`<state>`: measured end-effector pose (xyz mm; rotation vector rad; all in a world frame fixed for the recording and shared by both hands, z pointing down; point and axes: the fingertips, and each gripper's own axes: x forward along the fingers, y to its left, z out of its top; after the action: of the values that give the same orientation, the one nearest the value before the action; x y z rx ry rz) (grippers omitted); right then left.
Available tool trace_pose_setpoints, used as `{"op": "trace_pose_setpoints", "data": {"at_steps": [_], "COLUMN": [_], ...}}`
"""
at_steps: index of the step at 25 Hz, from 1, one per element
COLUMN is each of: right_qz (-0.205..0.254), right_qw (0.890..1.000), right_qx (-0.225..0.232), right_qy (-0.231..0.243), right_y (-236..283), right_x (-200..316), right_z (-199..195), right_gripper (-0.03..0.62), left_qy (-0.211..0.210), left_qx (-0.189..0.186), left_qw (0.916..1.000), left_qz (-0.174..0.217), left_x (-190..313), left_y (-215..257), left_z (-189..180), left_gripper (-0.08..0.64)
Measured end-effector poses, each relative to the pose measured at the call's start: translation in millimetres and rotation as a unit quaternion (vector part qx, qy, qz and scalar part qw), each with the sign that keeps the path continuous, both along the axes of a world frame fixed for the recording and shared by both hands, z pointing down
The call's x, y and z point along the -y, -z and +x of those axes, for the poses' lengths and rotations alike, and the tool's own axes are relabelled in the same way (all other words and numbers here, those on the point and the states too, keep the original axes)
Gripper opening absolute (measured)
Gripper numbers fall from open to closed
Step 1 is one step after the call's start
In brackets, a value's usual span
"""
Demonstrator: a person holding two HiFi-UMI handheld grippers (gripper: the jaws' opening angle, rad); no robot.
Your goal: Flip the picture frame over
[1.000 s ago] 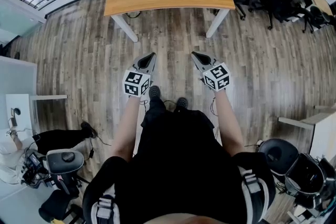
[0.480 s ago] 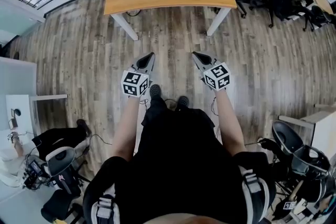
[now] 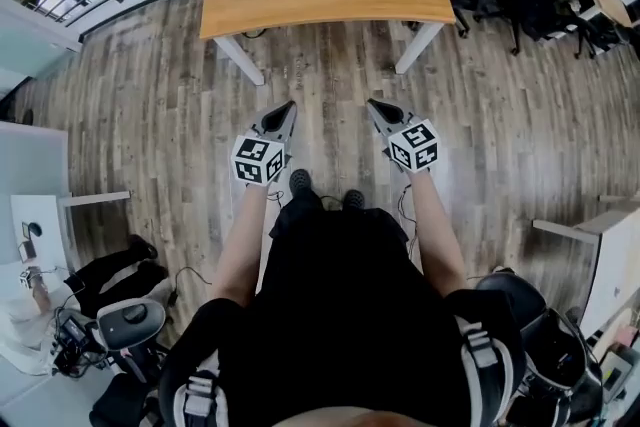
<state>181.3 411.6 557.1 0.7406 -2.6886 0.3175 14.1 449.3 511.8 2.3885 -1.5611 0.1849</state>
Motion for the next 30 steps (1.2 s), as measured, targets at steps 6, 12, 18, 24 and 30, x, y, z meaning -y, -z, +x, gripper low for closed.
{"op": "trace_pose_setpoints", "data": {"at_steps": [6, 12, 18, 24, 30], "right_qz": [0.0, 0.007, -0.001, 0.0, -0.004], "right_qw": [1.0, 0.998, 0.996, 0.995, 0.994], "right_qx": [0.0, 0.0, -0.005, -0.008, -0.014], "right_qy": [-0.031, -0.06, -0.085, -0.104, -0.107], "right_y": [12, 16, 4, 6, 4], "right_x": [25, 42, 49, 52, 55], "right_z": [-31, -69, -94, -117, -127], "right_gripper": [0.008, 0.008, 0.008, 0.008, 0.008], "left_qy": [-0.026, -0.051, -0.076, -0.09, -0.097], "left_qx": [0.001, 0.003, 0.004, 0.0, -0.002], "left_qw": [0.9997, 0.9986, 0.9971, 0.9959, 0.9952], "left_qz": [0.005, 0.011, 0.008, 0.005, 0.004], "left_x": [34, 63, 76, 82, 91], "left_y": [14, 18, 12, 8, 7], "left_z": [-36, -75, -104, -131, -140], "left_gripper": [0.018, 0.02, 0.019, 0.02, 0.02]}}
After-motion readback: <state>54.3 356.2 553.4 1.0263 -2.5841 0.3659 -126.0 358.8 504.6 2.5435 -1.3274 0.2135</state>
